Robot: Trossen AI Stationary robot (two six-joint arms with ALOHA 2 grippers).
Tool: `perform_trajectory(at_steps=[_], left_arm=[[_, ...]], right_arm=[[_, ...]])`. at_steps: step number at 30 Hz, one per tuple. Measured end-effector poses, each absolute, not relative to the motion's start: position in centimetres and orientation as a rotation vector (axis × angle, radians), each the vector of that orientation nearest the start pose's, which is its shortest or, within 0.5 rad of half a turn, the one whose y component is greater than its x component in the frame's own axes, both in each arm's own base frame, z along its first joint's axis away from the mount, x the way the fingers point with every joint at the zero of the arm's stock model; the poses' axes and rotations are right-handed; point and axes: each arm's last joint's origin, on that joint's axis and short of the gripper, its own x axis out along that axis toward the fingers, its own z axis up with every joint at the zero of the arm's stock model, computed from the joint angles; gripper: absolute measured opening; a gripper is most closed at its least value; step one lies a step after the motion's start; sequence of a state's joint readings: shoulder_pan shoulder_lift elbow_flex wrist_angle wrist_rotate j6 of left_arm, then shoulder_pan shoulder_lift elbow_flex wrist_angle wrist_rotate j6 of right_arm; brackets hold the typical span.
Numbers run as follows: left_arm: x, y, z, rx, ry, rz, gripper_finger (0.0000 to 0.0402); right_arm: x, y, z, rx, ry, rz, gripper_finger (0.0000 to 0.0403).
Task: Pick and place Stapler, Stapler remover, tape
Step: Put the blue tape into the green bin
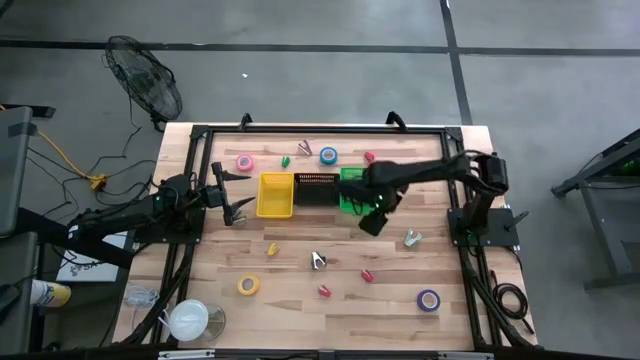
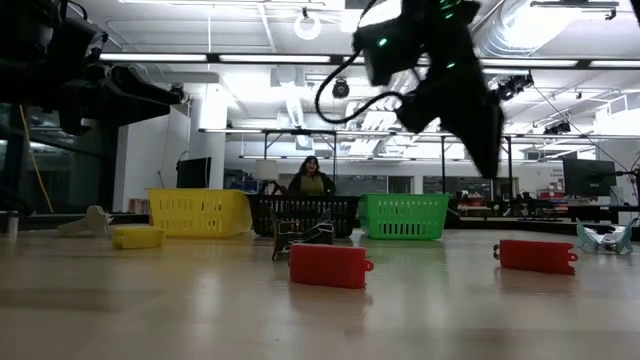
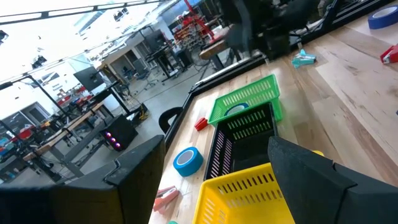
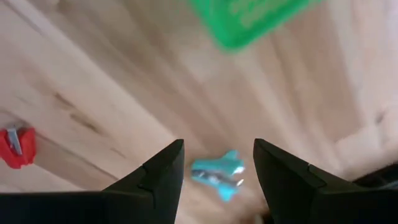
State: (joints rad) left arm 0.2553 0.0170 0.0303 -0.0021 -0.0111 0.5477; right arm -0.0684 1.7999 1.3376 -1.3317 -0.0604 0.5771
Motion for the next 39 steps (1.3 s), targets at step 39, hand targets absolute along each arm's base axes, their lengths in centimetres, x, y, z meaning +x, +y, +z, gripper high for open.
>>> perform_trajectory(at_steps=[39], left_arm=[[9.4, 2.5, 17.2, 0.546, 0.063, 0.262, 0.0282]], right_arm=[[17.6, 20.2, 16.5, 1.303, 1.373, -0.864, 0.0183]])
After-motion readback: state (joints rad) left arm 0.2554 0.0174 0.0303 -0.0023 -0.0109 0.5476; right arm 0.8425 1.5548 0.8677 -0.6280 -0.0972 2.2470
